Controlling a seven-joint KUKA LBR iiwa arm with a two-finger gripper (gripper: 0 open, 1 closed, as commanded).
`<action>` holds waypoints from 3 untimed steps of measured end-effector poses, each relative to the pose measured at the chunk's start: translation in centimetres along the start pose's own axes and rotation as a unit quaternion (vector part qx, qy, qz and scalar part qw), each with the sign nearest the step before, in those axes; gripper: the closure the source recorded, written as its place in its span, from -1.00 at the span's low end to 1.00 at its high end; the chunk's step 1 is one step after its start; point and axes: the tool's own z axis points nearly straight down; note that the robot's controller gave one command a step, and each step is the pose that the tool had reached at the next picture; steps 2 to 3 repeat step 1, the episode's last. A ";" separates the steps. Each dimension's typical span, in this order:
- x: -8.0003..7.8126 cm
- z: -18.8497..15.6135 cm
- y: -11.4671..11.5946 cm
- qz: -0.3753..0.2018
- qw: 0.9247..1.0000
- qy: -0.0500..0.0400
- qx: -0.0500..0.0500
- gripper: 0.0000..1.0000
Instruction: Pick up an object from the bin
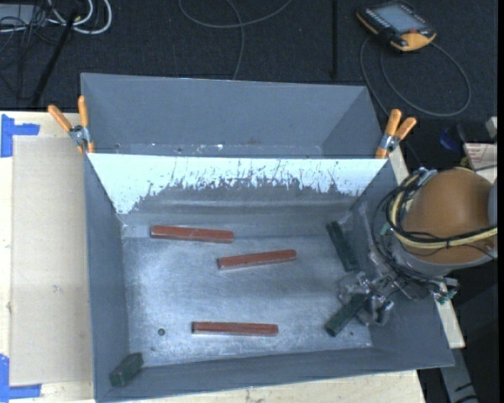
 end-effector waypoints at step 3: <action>-1.9 -14.0 -0.4 0.010 1.000 0.000 0.002 1.00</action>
Offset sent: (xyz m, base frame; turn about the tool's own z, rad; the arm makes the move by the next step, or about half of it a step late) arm 0.0000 0.0000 0.0000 0.0000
